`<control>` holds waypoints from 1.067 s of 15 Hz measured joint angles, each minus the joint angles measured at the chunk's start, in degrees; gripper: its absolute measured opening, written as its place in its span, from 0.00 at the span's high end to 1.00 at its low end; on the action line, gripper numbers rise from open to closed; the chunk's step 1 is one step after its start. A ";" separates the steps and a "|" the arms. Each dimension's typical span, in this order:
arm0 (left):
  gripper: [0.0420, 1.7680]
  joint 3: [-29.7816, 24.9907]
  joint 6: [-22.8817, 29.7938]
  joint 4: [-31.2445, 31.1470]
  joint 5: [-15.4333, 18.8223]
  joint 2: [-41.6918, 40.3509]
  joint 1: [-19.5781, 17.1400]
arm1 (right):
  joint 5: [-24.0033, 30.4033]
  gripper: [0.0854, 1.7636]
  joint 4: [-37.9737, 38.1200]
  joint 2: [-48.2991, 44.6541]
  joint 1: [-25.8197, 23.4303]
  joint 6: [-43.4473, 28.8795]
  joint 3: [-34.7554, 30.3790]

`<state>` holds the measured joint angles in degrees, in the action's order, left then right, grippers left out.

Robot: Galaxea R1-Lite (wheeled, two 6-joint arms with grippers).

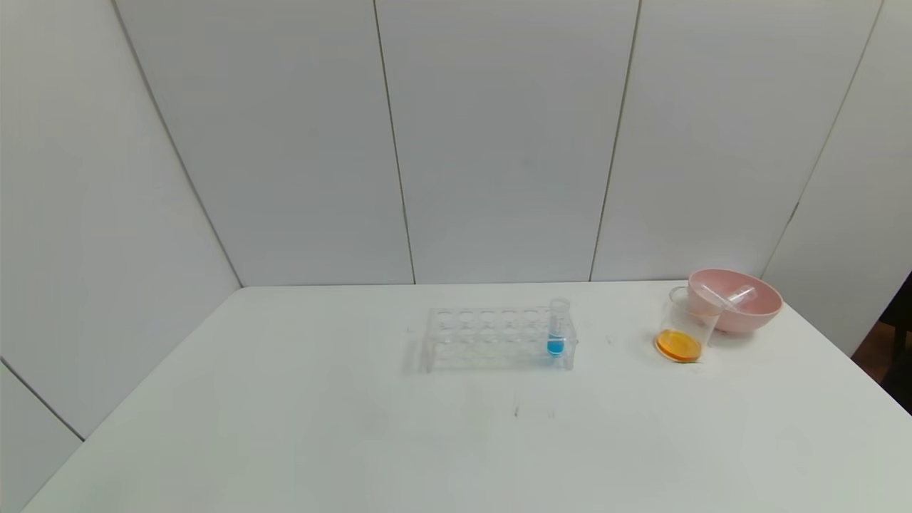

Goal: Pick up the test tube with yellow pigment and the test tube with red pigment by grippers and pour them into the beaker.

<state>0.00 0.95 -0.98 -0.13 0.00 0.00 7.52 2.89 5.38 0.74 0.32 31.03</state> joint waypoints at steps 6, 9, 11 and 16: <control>0.03 0.00 0.00 0.00 0.00 0.00 0.00 | -1.28 0.04 -11.67 -4.97 -0.15 0.15 -16.53; 0.03 0.00 0.00 0.00 -0.02 0.00 0.00 | -1.04 0.04 -17.03 -5.19 -0.15 0.69 -27.78; 0.03 0.00 0.00 0.00 -0.02 0.00 0.00 | -1.21 0.04 -10.22 -5.27 -0.15 0.34 -30.12; 0.03 0.00 0.00 0.00 -0.02 0.00 0.00 | -2.85 0.03 -1.74 -5.28 -0.15 -2.15 -28.68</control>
<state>0.00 0.95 -0.98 -0.16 0.00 0.00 4.67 1.15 0.10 0.60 -1.83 2.34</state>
